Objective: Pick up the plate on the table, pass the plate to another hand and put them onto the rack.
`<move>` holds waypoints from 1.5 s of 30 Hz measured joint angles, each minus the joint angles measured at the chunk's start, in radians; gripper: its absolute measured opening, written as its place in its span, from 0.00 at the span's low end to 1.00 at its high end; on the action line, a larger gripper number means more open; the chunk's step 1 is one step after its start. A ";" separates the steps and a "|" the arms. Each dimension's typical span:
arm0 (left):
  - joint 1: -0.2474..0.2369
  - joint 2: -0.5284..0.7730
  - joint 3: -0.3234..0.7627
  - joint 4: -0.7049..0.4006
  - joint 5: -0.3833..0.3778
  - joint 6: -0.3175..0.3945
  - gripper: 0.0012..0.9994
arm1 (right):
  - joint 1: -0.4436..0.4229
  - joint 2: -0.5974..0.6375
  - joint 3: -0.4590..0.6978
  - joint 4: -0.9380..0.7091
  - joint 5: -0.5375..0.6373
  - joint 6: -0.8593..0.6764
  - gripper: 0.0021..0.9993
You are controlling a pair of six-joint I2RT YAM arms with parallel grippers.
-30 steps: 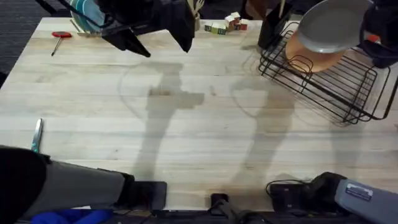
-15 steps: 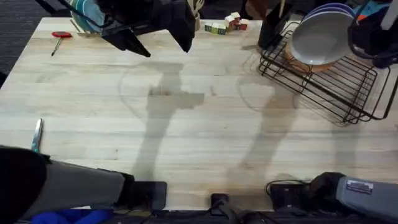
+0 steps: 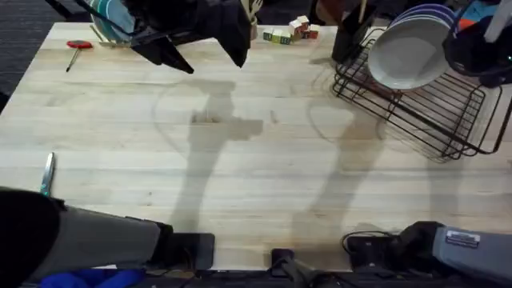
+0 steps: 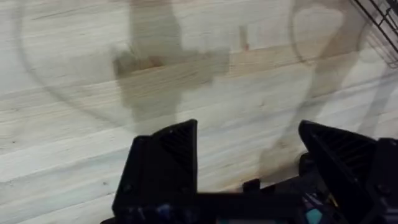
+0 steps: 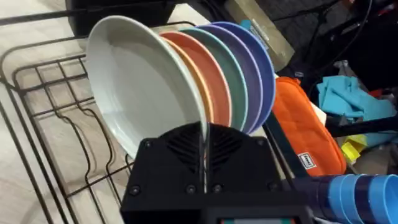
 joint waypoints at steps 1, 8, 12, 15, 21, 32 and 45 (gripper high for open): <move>0.000 0.000 0.000 0.000 0.000 0.000 0.99 | 0.000 0.000 0.000 0.000 0.000 0.000 0.03; 0.000 0.000 0.000 0.000 0.001 0.000 0.99 | 0.000 0.000 0.000 -0.012 0.000 0.000 0.03; 0.000 0.000 0.000 0.000 0.001 0.000 0.99 | 0.000 0.000 0.000 -0.070 0.001 0.000 0.03; 0.000 0.000 0.000 0.000 0.001 0.000 0.99 | 0.000 0.000 0.000 -0.092 0.002 0.000 0.03; 0.000 0.000 0.000 0.000 0.001 0.000 0.99 | 0.000 0.000 0.000 -0.141 0.011 0.000 0.03; 0.000 0.000 0.000 0.000 0.001 0.000 0.99 | 0.000 0.000 0.000 -0.143 0.014 0.000 0.63; 0.000 0.000 0.000 0.000 0.001 -0.006 0.99 | 0.000 -0.132 0.000 -0.185 0.015 -0.003 0.99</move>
